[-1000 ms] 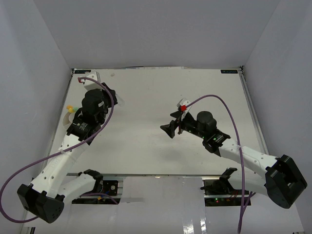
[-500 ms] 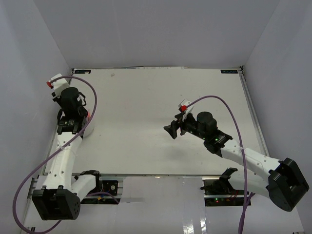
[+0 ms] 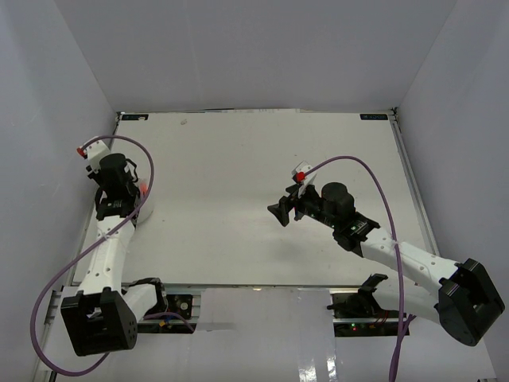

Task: Sort the stationery into containers
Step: Place the stationery in the storage box, then reset both arms

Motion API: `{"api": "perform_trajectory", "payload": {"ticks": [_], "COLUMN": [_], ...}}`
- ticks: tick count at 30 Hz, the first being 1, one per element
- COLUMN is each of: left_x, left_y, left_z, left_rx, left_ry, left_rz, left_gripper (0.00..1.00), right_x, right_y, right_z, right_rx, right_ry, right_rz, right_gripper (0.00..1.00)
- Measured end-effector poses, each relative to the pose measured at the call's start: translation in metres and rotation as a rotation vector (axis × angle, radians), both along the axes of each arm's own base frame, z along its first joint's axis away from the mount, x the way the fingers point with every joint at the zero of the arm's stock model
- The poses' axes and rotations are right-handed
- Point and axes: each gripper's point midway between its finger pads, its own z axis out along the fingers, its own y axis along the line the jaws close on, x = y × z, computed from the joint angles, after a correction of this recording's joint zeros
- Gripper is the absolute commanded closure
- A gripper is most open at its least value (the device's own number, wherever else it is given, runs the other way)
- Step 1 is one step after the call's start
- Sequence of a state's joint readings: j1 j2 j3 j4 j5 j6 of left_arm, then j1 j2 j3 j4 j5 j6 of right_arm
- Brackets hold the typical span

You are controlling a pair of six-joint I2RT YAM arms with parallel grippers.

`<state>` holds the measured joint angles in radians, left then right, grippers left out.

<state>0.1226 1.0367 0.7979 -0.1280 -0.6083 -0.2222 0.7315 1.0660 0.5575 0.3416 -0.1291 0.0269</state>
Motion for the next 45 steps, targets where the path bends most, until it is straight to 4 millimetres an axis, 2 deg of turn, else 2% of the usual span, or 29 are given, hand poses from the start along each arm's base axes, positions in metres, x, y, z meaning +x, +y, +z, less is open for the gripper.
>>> {"api": "perform_trajectory", "payload": {"ticks": [5, 9, 12, 13, 19, 22, 23, 25, 30, 32, 33, 35, 37, 41, 43, 45], "left_x": [-0.001, -0.002, -0.001, -0.001, 0.001, 0.001, 0.001, 0.000, -0.004, -0.006, -0.007, -0.008, -0.011, -0.028, -0.047, -0.070], "left_y": [-0.004, -0.006, -0.006, -0.006, -0.007, -0.008, -0.008, -0.009, -0.011, -0.013, -0.016, -0.023, -0.032, -0.063, -0.084, -0.104], "left_z": [-0.020, -0.039, -0.047, -0.048, -0.052, -0.054, -0.054, -0.053, -0.047, -0.036, -0.028, -0.006, 0.029, 0.115, 0.152, 0.178], "left_rx": [-0.024, -0.042, -0.053, -0.056, -0.068, -0.076, -0.078, -0.084, -0.100, -0.107, -0.112, -0.124, -0.132, -0.132, -0.128, -0.127], "left_ry": [0.012, 0.032, 0.044, 0.044, 0.044, 0.051, 0.051, 0.050, 0.048, 0.030, 0.015, -0.025, -0.092, -0.249, -0.324, -0.386], "left_rz": [-0.013, -0.017, -0.016, -0.016, -0.018, -0.018, -0.019, -0.021, -0.020, -0.031, -0.043, -0.084, -0.135, -0.296, -0.394, -0.489], "left_gripper": [1.00, 0.89, 0.77, 0.71, 0.58, 0.45, 0.45, 0.38, 0.26, 0.21, 0.15, 0.10, 0.04, 0.02, 0.02, 0.02], "right_x": [0.000, 0.000, 0.000, 0.000, 0.001, 0.002, 0.002, 0.002, 0.003, 0.004, 0.004, 0.004, 0.003, -0.003, -0.009, -0.016], "right_y": [0.000, -0.001, -0.001, -0.001, -0.003, -0.005, -0.005, -0.008, -0.023, -0.032, -0.037, -0.049, -0.060, -0.090, -0.107, -0.125], "right_z": [0.000, -0.001, -0.002, -0.003, -0.007, -0.007, -0.007, -0.007, 0.014, 0.029, 0.038, 0.057, 0.074, 0.113, 0.130, 0.145], "right_rx": [-0.001, -0.002, -0.004, -0.005, -0.014, -0.020, -0.021, -0.031, -0.037, -0.028, -0.021, -0.004, 0.013, 0.056, 0.076, 0.098], "right_ry": [0.000, 0.001, 0.003, 0.005, 0.008, 0.005, 0.004, 0.008, -0.029, -0.062, -0.078, -0.110, -0.138, -0.200, -0.230, -0.261], "right_rz": [-0.004, -0.004, -0.004, -0.004, -0.015, -0.026, -0.028, -0.038, -0.095, -0.132, -0.155, -0.202, -0.248, -0.352, -0.404, -0.450], "right_gripper": [0.10, 0.10, 0.10, 0.10, 0.10, 0.10, 0.10, 0.10, 0.10, 0.10, 0.10, 0.10, 0.10, 0.10, 0.10, 0.10]}}
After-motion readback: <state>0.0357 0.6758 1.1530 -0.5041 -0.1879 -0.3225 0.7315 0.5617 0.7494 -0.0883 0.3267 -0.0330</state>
